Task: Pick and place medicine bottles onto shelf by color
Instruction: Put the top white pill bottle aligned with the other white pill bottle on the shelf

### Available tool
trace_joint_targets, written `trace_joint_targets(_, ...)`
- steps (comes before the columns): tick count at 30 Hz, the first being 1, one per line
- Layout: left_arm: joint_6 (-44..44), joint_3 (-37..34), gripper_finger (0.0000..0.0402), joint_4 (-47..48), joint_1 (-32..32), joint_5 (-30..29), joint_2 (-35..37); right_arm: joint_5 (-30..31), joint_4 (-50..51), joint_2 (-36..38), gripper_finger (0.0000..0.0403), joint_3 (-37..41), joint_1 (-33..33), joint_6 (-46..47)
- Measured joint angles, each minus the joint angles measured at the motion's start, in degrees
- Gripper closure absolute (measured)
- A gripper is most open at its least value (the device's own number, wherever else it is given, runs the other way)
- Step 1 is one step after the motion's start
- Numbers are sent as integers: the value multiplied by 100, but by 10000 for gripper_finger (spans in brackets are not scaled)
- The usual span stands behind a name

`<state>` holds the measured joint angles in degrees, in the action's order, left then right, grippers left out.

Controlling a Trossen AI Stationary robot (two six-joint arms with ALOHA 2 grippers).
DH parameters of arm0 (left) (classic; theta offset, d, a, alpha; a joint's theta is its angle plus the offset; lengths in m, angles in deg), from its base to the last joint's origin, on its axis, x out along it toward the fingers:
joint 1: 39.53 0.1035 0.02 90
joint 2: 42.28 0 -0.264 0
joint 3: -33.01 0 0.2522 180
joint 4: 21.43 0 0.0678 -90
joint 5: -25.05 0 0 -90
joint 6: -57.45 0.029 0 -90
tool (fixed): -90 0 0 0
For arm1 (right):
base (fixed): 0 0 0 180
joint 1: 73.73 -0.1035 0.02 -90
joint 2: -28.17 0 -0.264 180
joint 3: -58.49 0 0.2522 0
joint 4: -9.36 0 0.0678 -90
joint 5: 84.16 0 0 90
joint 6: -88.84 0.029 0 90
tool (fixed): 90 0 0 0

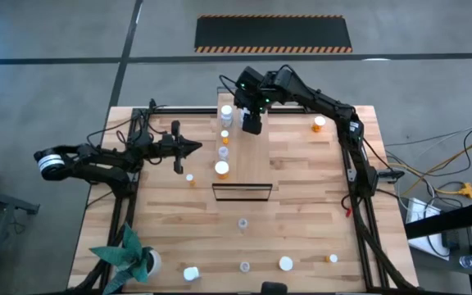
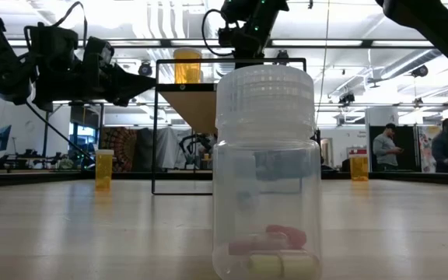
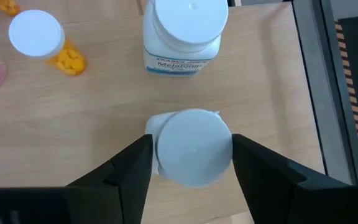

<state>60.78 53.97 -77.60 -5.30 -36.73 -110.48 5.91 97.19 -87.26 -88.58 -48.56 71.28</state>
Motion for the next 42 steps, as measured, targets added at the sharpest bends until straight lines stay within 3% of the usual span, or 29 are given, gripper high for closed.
trace_joint_targets(11,3,-4,402,2,-19,2,0,393,160,615,197,-96,-68,-263)
trace_joint_targets(15,6,-6,402,-5,-19,2,0,142,348,814,236,270,-20,-80)
trace_joint_targets(19,6,-6,402,-9,-19,2,0,-11,188,971,302,1201,-15,-54)
trace_joint_targets(24,6,-8,402,-7,-19,4,0,-13,-1058,1415,368,2698,0,-153)
trace_joint_targets(31,6,-10,402,-7,-19,4,0,-14,-2884,1979,390,4171,23,-161)
trace_joint_targets(42,3,-2,402,-13,-21,2,0,-13,-3687,1899,390,4575,102,-210)
